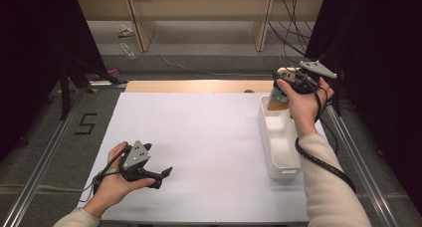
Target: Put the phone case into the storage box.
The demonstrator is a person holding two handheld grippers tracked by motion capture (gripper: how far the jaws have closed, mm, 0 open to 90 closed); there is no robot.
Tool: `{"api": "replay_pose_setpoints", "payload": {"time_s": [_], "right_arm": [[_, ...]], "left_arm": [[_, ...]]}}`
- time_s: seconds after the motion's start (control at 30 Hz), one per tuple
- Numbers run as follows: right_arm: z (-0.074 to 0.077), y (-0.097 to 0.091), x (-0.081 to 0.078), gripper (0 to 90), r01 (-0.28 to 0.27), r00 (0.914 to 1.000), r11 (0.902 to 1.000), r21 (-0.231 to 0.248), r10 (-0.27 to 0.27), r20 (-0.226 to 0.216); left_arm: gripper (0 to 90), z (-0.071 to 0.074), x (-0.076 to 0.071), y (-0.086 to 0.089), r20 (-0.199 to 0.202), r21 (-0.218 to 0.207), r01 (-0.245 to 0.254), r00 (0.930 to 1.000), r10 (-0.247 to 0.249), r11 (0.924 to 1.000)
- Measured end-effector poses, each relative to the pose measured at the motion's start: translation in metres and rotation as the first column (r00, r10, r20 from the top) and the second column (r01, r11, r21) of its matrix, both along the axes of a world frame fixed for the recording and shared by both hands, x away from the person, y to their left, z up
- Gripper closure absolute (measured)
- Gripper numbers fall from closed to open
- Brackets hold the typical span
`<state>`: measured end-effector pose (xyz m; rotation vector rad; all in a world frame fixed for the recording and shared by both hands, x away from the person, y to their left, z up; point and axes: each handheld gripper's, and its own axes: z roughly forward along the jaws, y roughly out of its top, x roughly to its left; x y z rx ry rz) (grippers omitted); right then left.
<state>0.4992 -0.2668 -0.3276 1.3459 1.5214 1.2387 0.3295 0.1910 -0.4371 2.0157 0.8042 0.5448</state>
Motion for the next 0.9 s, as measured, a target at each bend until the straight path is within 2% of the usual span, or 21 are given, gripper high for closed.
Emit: {"api": "replay_pose_setpoints", "payload": {"time_s": [0.9], "right_arm": [[-0.005, 0.001, 0.013, 12.6, 0.011, 0.9997, 0.9999, -0.008, -0.011, -0.021]], "left_arm": [[0.0, 0.0, 0.0, 0.0, 0.0, -0.002, 0.001, 1.0, -0.001, 1.0]]}}
